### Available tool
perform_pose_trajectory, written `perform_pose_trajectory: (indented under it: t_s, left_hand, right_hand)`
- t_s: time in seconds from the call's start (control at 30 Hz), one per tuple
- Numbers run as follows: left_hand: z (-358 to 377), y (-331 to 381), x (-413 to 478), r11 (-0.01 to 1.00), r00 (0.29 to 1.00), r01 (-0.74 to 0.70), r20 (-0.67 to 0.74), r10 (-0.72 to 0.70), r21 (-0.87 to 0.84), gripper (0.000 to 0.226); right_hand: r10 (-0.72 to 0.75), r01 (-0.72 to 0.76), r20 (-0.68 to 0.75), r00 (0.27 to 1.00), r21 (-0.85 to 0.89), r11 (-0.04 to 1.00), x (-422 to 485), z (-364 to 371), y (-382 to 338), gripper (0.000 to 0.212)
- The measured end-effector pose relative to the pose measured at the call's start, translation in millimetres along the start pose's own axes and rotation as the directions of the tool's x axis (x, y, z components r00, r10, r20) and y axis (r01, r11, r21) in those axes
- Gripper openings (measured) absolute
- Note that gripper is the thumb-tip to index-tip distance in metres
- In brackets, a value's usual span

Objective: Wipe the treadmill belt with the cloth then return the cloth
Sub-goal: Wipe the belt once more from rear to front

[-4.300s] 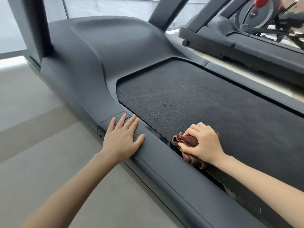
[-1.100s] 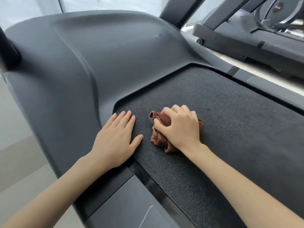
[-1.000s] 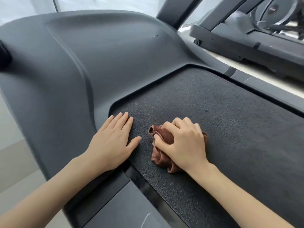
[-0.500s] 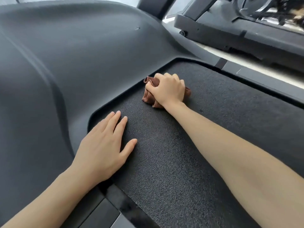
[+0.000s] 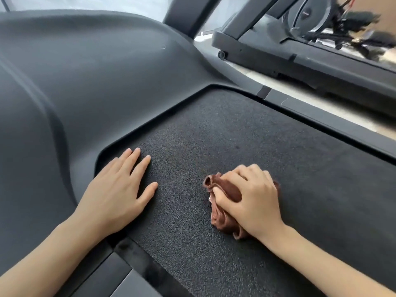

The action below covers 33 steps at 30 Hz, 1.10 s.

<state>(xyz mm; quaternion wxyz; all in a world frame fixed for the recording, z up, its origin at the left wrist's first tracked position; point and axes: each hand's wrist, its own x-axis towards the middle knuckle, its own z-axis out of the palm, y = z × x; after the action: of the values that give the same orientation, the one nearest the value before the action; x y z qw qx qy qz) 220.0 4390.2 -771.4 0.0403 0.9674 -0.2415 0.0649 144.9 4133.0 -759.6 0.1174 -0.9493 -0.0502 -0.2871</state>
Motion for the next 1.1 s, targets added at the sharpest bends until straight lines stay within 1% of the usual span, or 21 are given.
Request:
perform_pose_trajectory:
  t_s: [0.1, 0.2, 0.27, 0.37, 0.47, 0.53, 0.63, 0.73, 0.83, 0.9, 0.93, 1.0, 1.1]
  left_hand:
    - [-0.5, 1.6, 1.4, 1.000, 1.000, -0.022, 0.016, 0.022, -0.001, 0.076]
    - [-0.4, 21.6, 4.4, 0.994, 0.995, -0.098, -0.010, 0.098, -0.054, 0.088]
    - [2.2, 44.0, 8.5, 0.990, 0.992, -0.122, 0.023, 0.124, -0.068, 0.091]
    - [7.2, 65.1, 11.1, 0.994, 0.994, -0.111, 0.022, 0.111, 0.010, 0.082]
    - [11.0, 60.7, 9.5, 0.992, 0.992, -0.127, 0.006, 0.127, 0.028, 0.076]
    - [12.0, 57.2, 6.5, 0.990, 0.990, -0.143, -0.001, 0.143, 0.018, 0.074]
    - [12.5, 55.1, 6.0, 0.990, 0.990, -0.143, -0.001, 0.143, -0.003, 0.073]
    - [12.5, 54.3, 5.8, 0.990, 0.990, -0.139, -0.005, 0.139, -0.001, 0.073]
    - [12.6, 53.6, 6.1, 0.990, 0.990, -0.140, -0.002, 0.140, -0.011, 0.075]
    - [11.6, 53.6, 5.8, 0.990, 0.990, -0.142, 0.002, 0.142, -0.022, 0.076]
    - [11.0, 53.9, 6.1, 0.989, 0.990, -0.144, 0.000, 0.144, -0.024, 0.077]
    - [10.4, 54.6, 7.0, 0.990, 0.990, -0.142, 0.001, 0.142, -0.029, 0.078]
    - [11.3, 55.7, 7.8, 0.990, 0.991, -0.131, 0.002, 0.131, -0.048, 0.082]
  right_hand:
    - [-0.042, 0.042, -0.002, 0.999, 0.020, 0.999, -26.8, -15.2, -3.4, 0.022]
    - [-0.085, 0.085, -0.005, 0.996, 0.017, 0.996, -12.1, -6.5, -1.3, 0.022]
    - [-0.034, 0.034, 0.000, 0.999, -0.035, 0.999, 14.9, 10.8, 3.6, 0.026]
    - [0.132, -0.132, -0.010, 0.991, -0.115, 0.984, 69.0, 41.2, 15.6, 0.035]
    - [0.237, -0.217, 0.109, 0.965, -0.167, 0.962, 122.5, 68.0, 29.3, 0.034]
    - [0.251, -0.223, 0.142, 0.958, -0.186, 0.957, 144.8, 78.6, 38.2, 0.035]
    - [0.223, -0.194, 0.159, 0.962, -0.179, 0.965, 153.1, 79.9, 50.8, 0.035]
    - [0.197, -0.174, 0.131, 0.972, -0.171, 0.970, 138.1, 69.6, 61.9, 0.035]
    - [0.182, -0.162, 0.151, 0.972, -0.136, 0.977, 108.8, 47.6, 70.3, 0.034]
    - [0.183, -0.167, 0.150, 0.972, -0.110, 0.980, 76.0, 24.2, 75.4, 0.039]
    - [0.178, -0.166, 0.121, 0.977, -0.104, 0.981, 55.8, 11.0, 77.5, 0.041]
    - [0.165, -0.159, 0.046, 0.985, -0.111, 0.981, 10.5, -16.7, 78.9, 0.038]
    - [0.156, -0.150, 0.048, 0.987, -0.110, 0.983, -53.5, -60.0, 76.6, 0.030]
